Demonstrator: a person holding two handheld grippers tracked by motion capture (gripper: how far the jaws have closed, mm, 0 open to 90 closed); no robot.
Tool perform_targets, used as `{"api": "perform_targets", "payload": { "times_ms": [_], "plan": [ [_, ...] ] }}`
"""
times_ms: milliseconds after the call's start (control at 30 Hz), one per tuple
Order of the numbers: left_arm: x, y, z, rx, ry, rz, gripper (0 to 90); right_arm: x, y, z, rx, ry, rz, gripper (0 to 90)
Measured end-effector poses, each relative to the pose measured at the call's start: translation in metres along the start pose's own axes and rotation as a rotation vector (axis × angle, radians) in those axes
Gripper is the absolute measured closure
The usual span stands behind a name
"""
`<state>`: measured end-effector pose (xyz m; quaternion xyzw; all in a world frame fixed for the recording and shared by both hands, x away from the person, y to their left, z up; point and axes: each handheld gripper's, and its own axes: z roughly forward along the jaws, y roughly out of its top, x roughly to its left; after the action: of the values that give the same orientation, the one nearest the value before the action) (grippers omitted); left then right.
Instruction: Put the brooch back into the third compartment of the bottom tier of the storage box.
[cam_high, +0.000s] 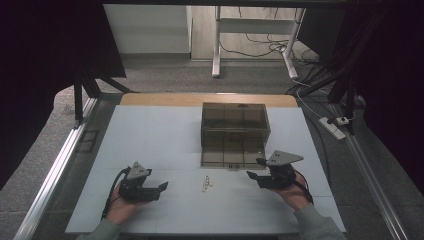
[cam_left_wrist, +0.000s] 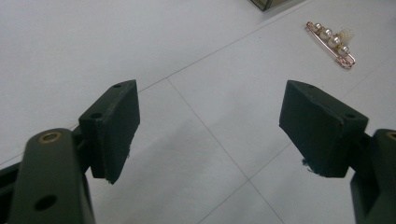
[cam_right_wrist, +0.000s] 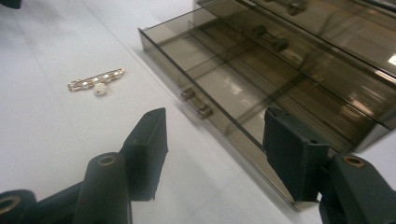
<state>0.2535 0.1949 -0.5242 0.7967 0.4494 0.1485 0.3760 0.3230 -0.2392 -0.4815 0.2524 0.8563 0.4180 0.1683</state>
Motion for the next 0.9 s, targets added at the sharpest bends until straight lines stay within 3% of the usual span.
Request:
{"api": "perform_targets", "payload": {
  "times_ms": [367, 900],
  "plan": [
    [0.000, 0.000, -0.001, -0.002, -0.006, -0.003, 21.3, 0.013, 0.014, 0.016, 0.017, 0.063, -0.045, 39.2],
    [-0.001, 0.001, 0.001, 0.005, -0.006, 0.010, 21.4, 0.031, 0.021, 0.034, 0.060, 0.134, -0.102, 38.6]
  ]
}}
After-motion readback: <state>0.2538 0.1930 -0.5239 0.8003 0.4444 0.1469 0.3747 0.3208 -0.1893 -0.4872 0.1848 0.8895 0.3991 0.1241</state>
